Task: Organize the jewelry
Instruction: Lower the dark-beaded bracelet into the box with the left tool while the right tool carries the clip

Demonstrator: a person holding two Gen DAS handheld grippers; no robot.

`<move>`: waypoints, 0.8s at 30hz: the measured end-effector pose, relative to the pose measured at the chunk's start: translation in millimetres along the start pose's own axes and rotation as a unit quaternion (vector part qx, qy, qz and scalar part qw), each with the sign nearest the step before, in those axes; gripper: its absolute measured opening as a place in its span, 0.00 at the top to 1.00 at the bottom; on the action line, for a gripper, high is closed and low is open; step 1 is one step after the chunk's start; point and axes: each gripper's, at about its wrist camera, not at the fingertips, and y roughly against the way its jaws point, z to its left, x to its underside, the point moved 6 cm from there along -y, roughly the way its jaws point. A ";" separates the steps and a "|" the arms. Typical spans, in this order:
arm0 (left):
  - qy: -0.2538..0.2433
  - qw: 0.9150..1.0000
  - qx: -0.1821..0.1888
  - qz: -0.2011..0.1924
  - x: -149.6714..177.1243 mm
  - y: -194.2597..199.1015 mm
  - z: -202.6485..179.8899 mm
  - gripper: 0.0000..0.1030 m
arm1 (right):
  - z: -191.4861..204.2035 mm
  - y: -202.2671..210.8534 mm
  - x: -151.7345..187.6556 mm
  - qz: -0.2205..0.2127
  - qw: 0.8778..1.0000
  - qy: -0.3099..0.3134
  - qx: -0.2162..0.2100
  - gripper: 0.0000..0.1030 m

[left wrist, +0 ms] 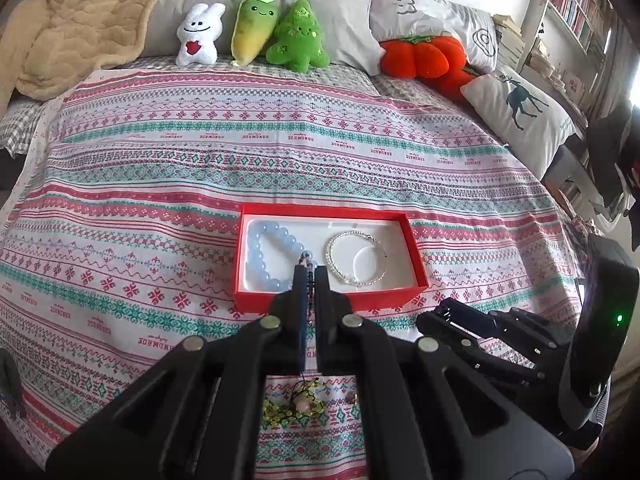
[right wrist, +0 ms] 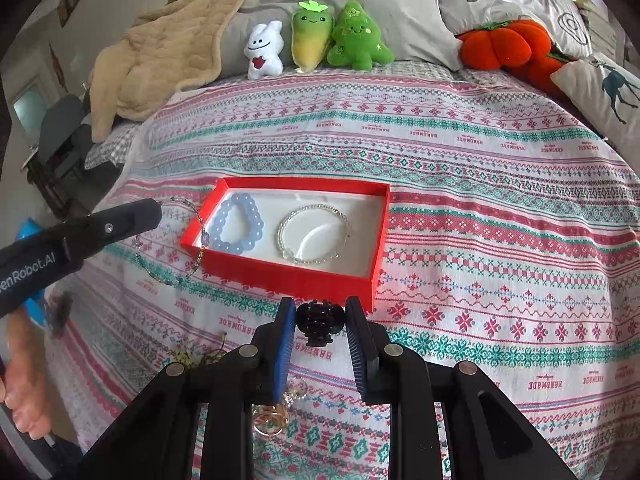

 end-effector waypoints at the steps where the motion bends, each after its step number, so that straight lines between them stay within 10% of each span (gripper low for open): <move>1: -0.001 1.000 -0.001 -0.003 -1.5 -0.2 -0.8 0.96 | -0.6 0.3 -1.5 -0.002 1.000 -0.002 -0.001 0.75; 24: 0.007 1.000 -0.025 -0.008 -17.4 -28.8 3.7 0.96 | -21.5 -17.4 -33.2 -0.025 0.997 -0.066 -0.034 0.75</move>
